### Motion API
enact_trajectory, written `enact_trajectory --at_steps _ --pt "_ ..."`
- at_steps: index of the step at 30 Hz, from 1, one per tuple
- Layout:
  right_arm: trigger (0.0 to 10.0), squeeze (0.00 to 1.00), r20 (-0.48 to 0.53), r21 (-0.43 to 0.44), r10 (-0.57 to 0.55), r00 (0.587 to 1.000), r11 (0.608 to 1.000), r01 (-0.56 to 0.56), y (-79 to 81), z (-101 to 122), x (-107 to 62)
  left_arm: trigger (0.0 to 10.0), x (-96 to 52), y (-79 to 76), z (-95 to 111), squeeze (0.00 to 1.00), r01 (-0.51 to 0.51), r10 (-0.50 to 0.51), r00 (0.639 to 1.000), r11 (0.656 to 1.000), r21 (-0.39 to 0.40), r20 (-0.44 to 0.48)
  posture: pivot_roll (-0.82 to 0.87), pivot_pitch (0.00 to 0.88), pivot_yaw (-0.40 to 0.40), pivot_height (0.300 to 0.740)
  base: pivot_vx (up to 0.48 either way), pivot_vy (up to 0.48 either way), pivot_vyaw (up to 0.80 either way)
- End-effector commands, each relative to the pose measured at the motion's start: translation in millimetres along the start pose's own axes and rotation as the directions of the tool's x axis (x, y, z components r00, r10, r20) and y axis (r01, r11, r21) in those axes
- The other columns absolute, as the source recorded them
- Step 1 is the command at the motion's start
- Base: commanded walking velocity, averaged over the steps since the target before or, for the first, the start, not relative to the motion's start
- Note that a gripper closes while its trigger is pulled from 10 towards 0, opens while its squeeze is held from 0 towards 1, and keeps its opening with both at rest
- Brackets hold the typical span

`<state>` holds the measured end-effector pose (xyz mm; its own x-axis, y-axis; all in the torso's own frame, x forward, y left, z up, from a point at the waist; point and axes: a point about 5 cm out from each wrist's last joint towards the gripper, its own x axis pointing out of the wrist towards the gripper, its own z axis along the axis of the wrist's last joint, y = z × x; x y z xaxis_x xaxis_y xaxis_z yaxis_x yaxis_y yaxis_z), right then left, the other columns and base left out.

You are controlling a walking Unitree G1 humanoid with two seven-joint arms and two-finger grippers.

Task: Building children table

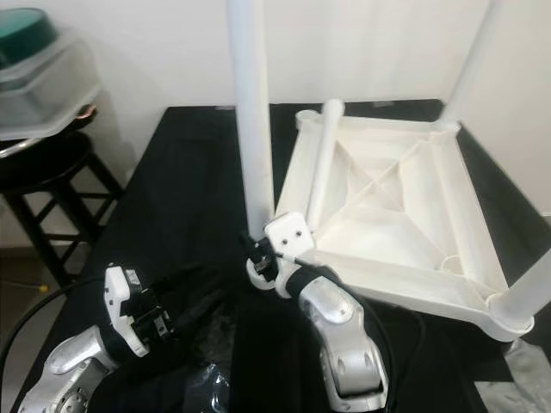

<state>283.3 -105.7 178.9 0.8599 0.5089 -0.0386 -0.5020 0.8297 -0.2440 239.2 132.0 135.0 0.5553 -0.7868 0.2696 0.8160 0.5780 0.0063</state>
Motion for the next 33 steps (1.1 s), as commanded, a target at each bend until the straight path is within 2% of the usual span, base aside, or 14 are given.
enact_trajectory --at_steps 1,4,5,7,8,15,16,17,18,28,30,31,32,33 --pt "0.0 0.0 -0.137 -0.044 0.105 0.985 0.993 -0.112 13.6 -23 -0.5 10.0 -4.4 0.9 -3 0.0 -0.006 0.006 1.0 1.0 -0.002 -0.023 0.01 0.139 0.036 0.74 0.0 0.0 0.0" --pt "0.4 0.0 -0.124 -0.027 0.158 0.98 0.986 -0.162 14.7 -17 2.3 10.0 -5.4 0.8 -3 0.0 -0.011 0.011 1.0 1.0 -0.001 -0.023 0.01 0.137 0.043 0.74 0.0 0.0 0.0" --pt "4.7 0.0 -0.118 -0.018 0.16 0.98 0.986 -0.164 13.5 -13 4.4 10.0 -5.3 0.6 -3 0.0 -0.005 0.005 1.0 1.0 -0.003 -0.026 0.01 0.137 0.043 0.74 0.0 0.0 0.0" --pt "4.7 0.0 -0.116 -0.012 0.158 0.981 0.987 -0.16 13.2 -10 5.6 10.0 -5.1 0.4 -4 0.0 0.0 0.0 1.0 1.0 -0.003 -0.029 0.01 0.137 0.043 0.74 0.0 0.0 0.0" --pt "10.0 1.0 -0.085 0.007 0.215 0.973 0.977 -0.215 9.2 -1 10.3 10.0 -4.8 0.3 -3 0.0 0.003 -0.003 1.0 1.0 -0.005 -0.03 0.02 0.137 0.048 0.74 0.0 0.0 0.0" --pt "10.0 1.0 0.021 -0.069 0.435 0.9 0.899 -0.433 -21.7 30 18.0 10.0 -3.5 0.3 -3 0.0 -0.001 0.001 1.0 1.0 -0.001 -0.027 0.03 0.142 0.048 0.74 0.0 0.0 0.0" --pt "10.0 0.44 0.025 -0.081 0.458 0.889 0.887 -0.455 -25.6 32 18.0 10.0 -3.4 0.3 -3 0.0 -0.001 0.001 1.0 1.0 -0.001 -0.027 0.03 0.142 0.048 0.74 0.0 0.0 0.0" --pt "10.0 0.44 0.025 -0.081 0.458 0.889 0.887 -0.455 -25.6 32 18.0 10.0 -3.4 0.3 -3 0.0 -0.001 0.001 1.0 1.0 -0.001 -0.027 0.03 0.142 0.048 0.74 0.0 0.0 0.0" --pt "10.0 0.0 0.021 -0.102 0.512 0.859 0.856 -0.507 -38.3 34 19.3 10.0 -3.3 -0.1 -3 0.0 0.0 0.0 1.0 1.0 -0.003 -0.026 0.03 0.145 0.05 0.74 0.0 0.0 0.0" --pt "10.0 0.0 -0.008 -0.072 0.639 0.769 0.767 -0.638 -63.3 34 25.4 10.0 -2.6 -1.0 -2 0.0 0.0 0.0 1.0 1.0 -0.001 -0.024 0.04 0.147 0.046 0.74 0.0 0.0 0.0" --pt "8.5 0.0 -0.007 -0.056 0.65 0.76 0.758 -0.649 -66.9 32 26.9 10.0 -2.7 -1.1 -2 0.0 -0.001 0.001 1.0 1.0 0.0 -0.024 0.05 0.148 0.043 0.74 0.0 0.0 0.0" --pt "6.1 0.0 -0.01 -0.048 0.658 0.753 0.752 -0.658 -70.4 30 28.5 10.0 -2.8 -1.2 -2 0.0 -0.001 0.001 1.0 1.0 0.001 -0.024 0.05 0.149 0.044 0.74 0.0 0.0 0.0" --pt "0.0 0.0 -0.017 -0.039 0.665 0.747 0.746 -0.665 -72.8 27 29.6 10.0 -3.2 -1.1 -2 0.0 -0.002 0.003 1.0 1.0 0.002 -0.024 0.06 0.144 0.044 0.74 0.0 0.0 0.0" --pt "0.0 0.0 -0.017 -0.039 0.665 0.747 0.746 -0.665 -72.8 27 29.6 10.0 -3.2 -1.1 -2 0.0 -0.002 0.003 1.0 1.0 0.002 -0.024 0.06 0.144 0.044 0.74 0.0 0.0 0.0"
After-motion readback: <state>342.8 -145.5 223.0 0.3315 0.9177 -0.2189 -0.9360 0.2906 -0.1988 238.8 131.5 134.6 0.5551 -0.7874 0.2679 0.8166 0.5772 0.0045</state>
